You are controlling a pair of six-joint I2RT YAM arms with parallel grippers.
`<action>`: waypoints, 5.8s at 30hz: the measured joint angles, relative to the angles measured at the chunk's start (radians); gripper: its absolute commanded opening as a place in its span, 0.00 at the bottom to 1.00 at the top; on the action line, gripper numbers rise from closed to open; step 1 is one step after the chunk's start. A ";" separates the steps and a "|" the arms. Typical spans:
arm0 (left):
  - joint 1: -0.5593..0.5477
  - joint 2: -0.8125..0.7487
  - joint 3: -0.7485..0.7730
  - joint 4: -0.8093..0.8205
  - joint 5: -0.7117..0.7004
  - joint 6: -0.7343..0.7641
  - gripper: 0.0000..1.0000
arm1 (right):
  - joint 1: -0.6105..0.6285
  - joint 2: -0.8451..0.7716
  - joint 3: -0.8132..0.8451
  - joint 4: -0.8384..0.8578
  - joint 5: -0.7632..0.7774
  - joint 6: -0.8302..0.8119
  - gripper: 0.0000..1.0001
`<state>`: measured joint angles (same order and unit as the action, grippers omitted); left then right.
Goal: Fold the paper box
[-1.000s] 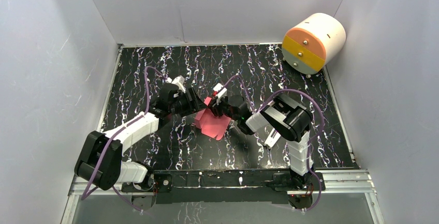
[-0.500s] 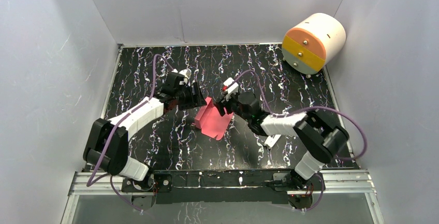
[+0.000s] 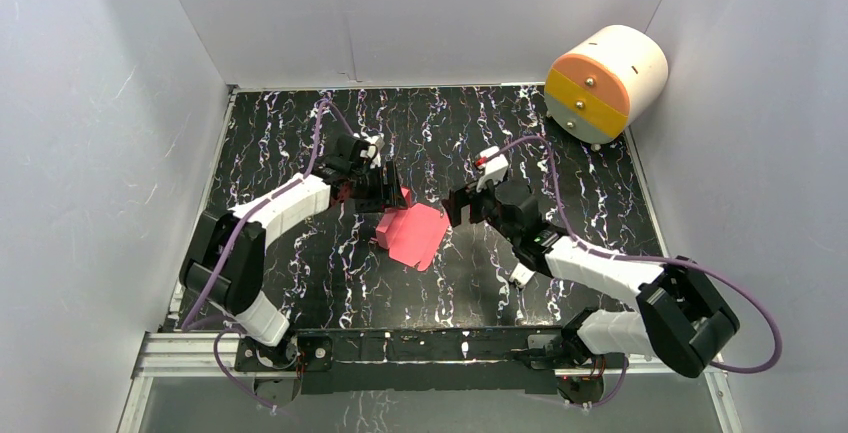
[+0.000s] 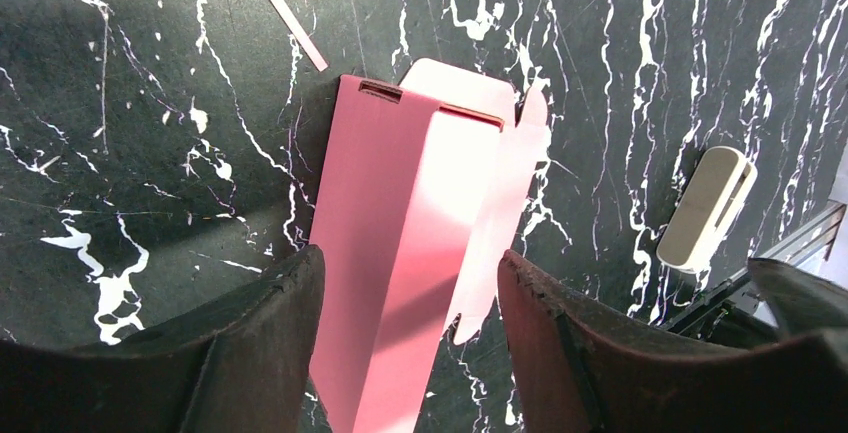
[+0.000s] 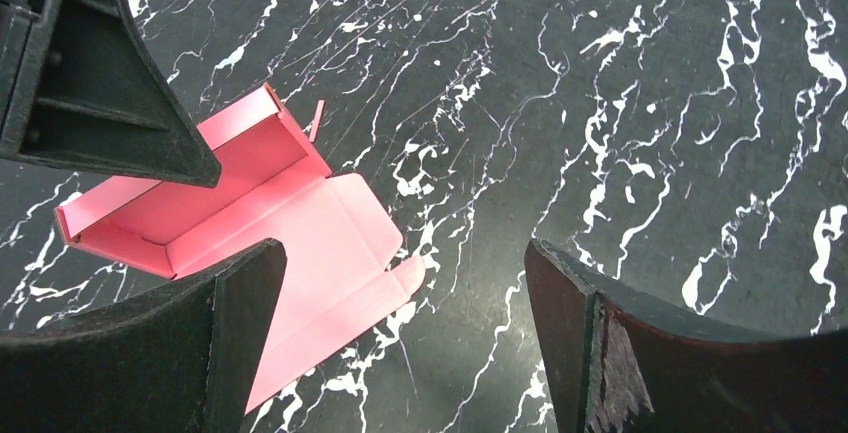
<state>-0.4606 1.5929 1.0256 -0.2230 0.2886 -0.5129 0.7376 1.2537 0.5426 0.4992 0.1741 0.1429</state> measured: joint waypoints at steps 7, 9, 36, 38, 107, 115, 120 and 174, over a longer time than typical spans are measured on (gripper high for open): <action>0.000 0.043 0.019 -0.028 0.020 0.014 0.41 | -0.019 -0.068 -0.001 -0.107 -0.029 0.093 0.99; 0.000 0.044 0.019 -0.034 0.021 0.014 0.39 | -0.019 -0.072 0.000 -0.126 -0.044 0.114 0.99; 0.000 -0.212 -0.340 0.352 0.056 -0.294 0.29 | -0.019 0.122 0.364 -0.674 -0.151 0.369 0.84; 0.000 -0.225 -0.361 0.398 0.061 -0.322 0.29 | -0.019 0.134 0.364 -0.693 -0.146 0.371 0.74; 0.147 -0.629 -0.289 -0.025 -0.198 0.271 0.77 | 0.082 0.501 1.037 -1.201 -0.351 -0.665 0.96; 0.147 -0.443 -0.153 -0.044 -0.092 0.344 0.72 | -0.024 0.232 0.773 -1.026 -0.348 -0.517 0.82; 0.147 -0.349 -0.081 -0.062 -0.022 0.383 0.68 | -0.063 0.174 0.628 -0.912 -0.370 -0.448 0.78; 0.039 -0.069 0.086 -0.137 0.090 0.478 0.04 | -0.105 0.224 0.444 -0.620 -0.483 -0.370 0.00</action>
<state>-0.4213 1.5238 1.1118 -0.3595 0.3782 -0.0353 0.6331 1.4776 0.9863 -0.1207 -0.3088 -0.2272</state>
